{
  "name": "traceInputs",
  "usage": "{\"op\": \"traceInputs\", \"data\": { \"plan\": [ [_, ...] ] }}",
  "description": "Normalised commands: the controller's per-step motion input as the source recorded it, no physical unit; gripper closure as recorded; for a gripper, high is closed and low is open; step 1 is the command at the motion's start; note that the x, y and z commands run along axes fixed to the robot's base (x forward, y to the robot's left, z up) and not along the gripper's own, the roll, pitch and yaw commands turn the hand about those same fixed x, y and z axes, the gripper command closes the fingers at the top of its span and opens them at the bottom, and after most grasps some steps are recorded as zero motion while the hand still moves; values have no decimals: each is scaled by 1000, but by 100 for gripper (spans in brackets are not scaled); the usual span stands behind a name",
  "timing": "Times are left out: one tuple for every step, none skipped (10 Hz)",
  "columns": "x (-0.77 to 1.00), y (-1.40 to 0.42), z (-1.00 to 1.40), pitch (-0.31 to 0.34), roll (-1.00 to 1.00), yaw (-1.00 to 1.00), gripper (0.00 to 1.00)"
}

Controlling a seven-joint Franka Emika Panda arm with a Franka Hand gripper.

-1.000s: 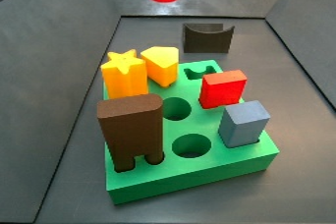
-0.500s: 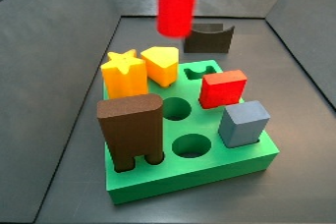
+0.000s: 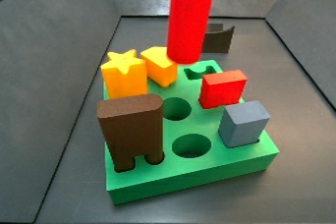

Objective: Pick up the round object. Move up. Place the round object on the fixture. Regrasp the round object. Move to above the board. Insert the round object.
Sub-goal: Insert the round object.

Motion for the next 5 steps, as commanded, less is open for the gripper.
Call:
{"op": "traceInputs", "data": {
  "plan": [
    [-131, -89, -571, -93, -196, -109, 100],
    [-169, -160, -451, -107, -231, -166, 100],
    [-114, -197, -300, -116, -260, -160, 100],
    [0, -266, -206, -124, -226, -97, 100],
    [0, -294, -120, -119, -209, -63, 100]
  ]
}}
